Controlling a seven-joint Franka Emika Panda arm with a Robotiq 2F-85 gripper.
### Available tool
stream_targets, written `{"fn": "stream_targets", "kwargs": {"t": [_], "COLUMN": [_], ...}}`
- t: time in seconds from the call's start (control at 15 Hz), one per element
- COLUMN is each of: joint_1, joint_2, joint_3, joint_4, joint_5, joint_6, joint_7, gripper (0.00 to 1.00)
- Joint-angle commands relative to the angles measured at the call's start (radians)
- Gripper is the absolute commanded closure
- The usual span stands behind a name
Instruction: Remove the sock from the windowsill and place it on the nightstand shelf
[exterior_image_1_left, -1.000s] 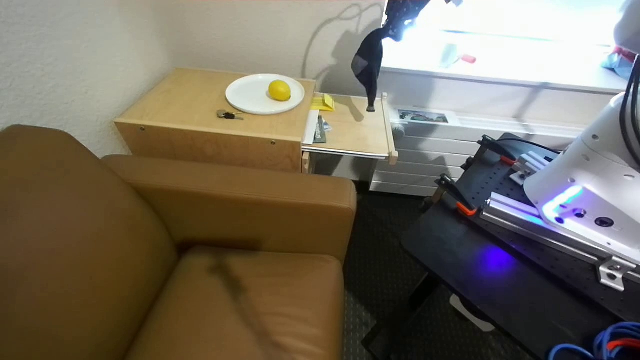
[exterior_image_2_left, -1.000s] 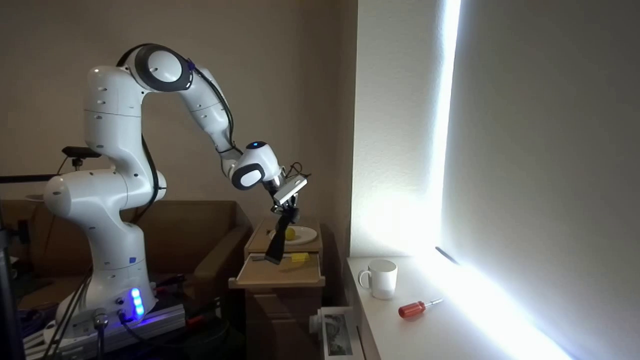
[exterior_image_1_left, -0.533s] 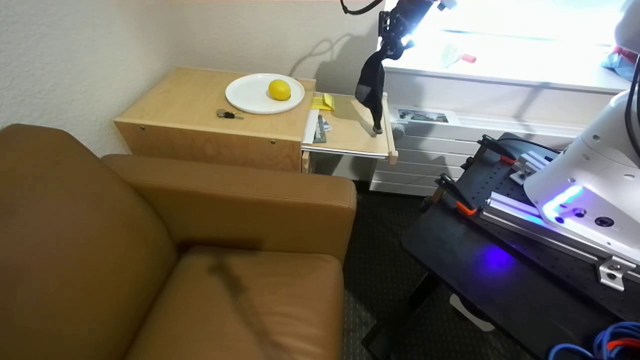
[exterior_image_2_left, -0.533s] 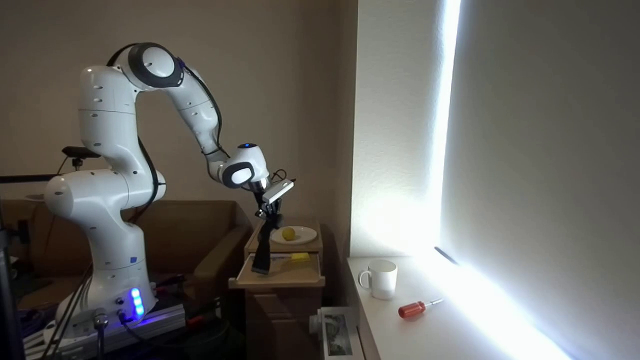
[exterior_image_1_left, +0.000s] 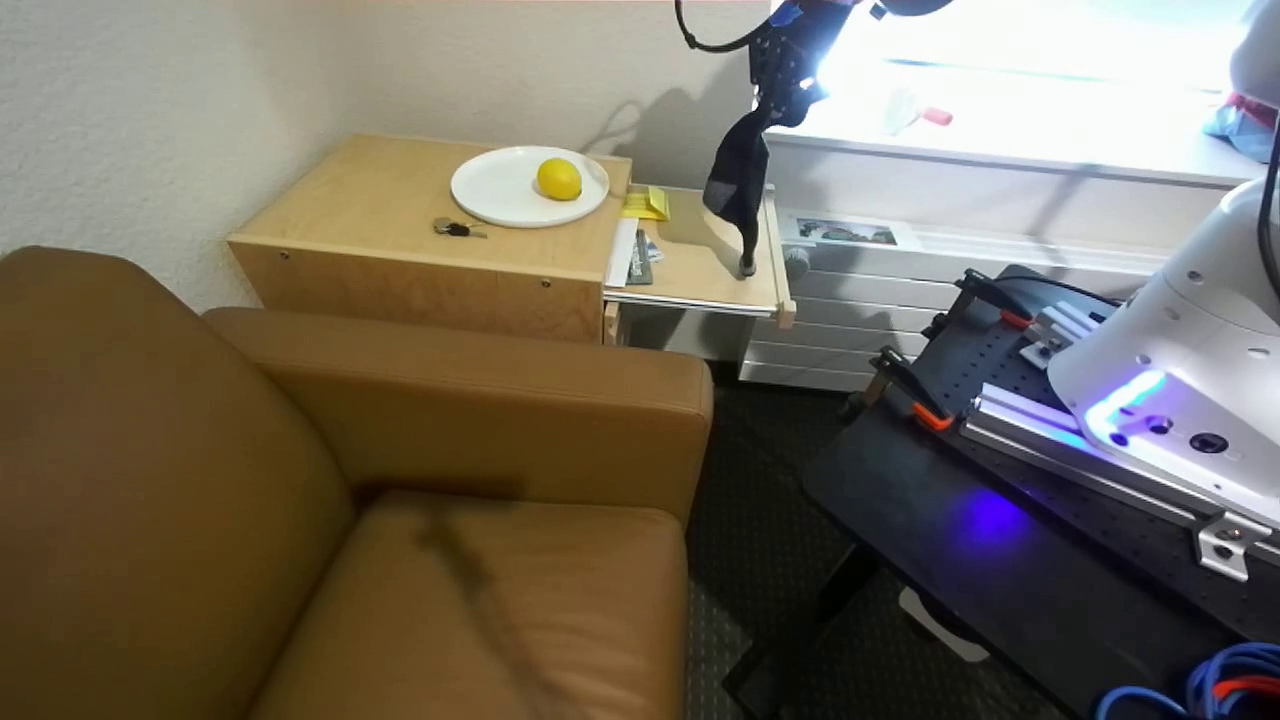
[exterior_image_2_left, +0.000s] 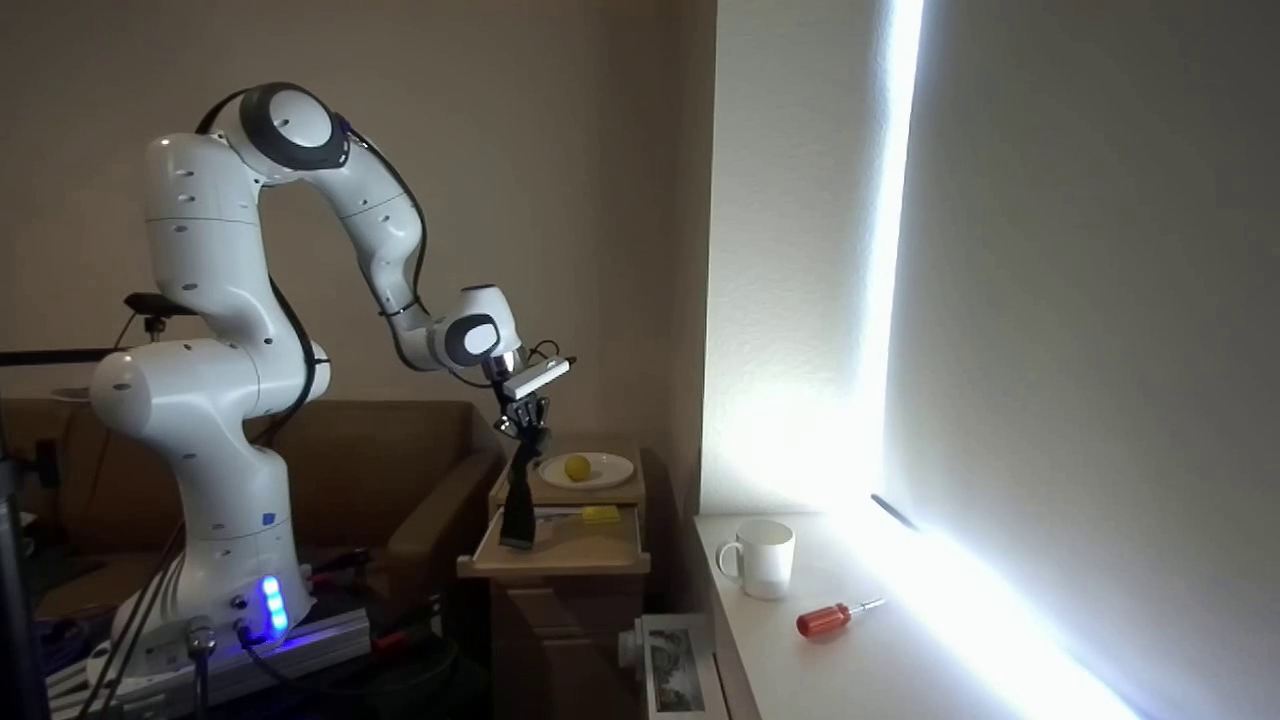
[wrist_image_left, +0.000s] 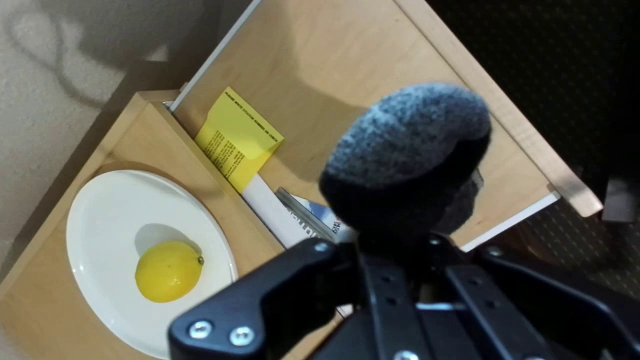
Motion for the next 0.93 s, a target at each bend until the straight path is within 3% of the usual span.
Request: {"fn": "stream_targets", "kwargs": {"t": [0.0,0.53,0.6,0.73,0.87], "joint_1": [-0.081,-0.189,-0.208,-0.261,-0.337], "joint_2": [0.005,-0.072,-0.106,-0.146,-0.176], "joint_3": [0.082,0.184,0.201,0.251,0.327], "joint_4": [0.001,-0.022,-0.024,-0.023,-0.019], "joint_5": [-0.08,-0.089,-0.083,-0.072,-0.065], "joint_6": [-0.013,0.238,0.253,0.283,0.307], "joint_7": [0.144,0.426,0.446,0.478,0.506], "gripper": [0.98,0.98,0.66,0.6,0.45]}}
